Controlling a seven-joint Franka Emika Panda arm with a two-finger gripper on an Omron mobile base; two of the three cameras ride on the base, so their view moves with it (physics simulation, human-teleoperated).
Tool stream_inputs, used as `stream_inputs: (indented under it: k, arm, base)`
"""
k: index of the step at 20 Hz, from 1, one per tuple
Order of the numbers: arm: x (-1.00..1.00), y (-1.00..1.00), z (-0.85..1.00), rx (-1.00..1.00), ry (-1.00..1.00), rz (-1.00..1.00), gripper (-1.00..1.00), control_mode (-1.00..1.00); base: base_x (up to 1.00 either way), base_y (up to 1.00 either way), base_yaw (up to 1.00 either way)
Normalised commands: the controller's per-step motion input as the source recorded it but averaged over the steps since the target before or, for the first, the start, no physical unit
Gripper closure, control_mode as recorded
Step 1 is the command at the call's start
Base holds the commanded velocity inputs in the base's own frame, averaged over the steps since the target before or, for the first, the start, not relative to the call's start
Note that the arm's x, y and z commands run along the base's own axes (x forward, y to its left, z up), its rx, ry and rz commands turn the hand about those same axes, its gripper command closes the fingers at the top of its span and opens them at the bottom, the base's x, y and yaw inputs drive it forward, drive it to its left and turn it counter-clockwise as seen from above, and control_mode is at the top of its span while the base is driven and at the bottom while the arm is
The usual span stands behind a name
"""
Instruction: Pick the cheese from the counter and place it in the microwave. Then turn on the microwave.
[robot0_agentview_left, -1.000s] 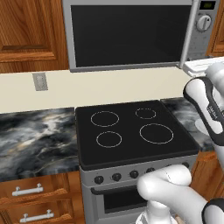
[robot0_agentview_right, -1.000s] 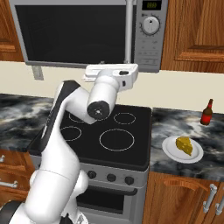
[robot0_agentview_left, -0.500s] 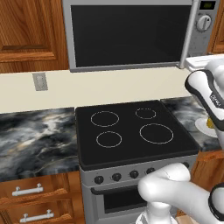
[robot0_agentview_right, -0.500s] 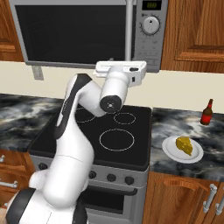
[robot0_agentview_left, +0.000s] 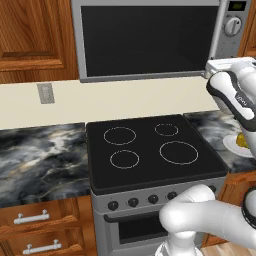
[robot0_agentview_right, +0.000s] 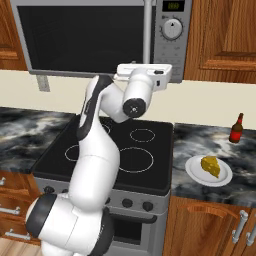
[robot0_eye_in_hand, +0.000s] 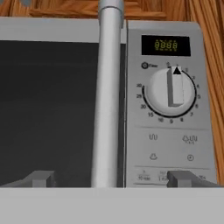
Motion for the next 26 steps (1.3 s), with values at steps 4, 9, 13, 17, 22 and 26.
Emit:
stream_inputs:
  k: [4, 9, 13, 17, 22, 26]
  arm:
    - [0.48, -0.02, 0.00, 0.00, 0.00, 0.00, -1.00, -1.00]
    - [0.53, 0.00, 0.04, 0.01, 0.00, 0.00, -1.00, -1.00]
    - [0.50, -0.04, 0.09, 0.02, 0.00, 0.00, -1.00, -1.00]
    - [0.36, -0.06, 0.09, 0.02, 0.00, 0.00, -1.00, -1.00]
    - [0.20, -0.01, 0.02, 0.00, 0.00, 0.00, -1.00, -1.00]
    - [0.00, 0.00, 0.00, 0.00, 0.00, 0.00, 1.00, -1.00]
  base:
    - [0.00, 0.00, 0.00]
    - [0.00, 0.00, 0.00]
    - [0.00, 0.00, 0.00]
    - [0.00, 0.00, 0.00]
    - [0.00, 0.00, 0.00]
    - [0.00, 0.00, 0.00]
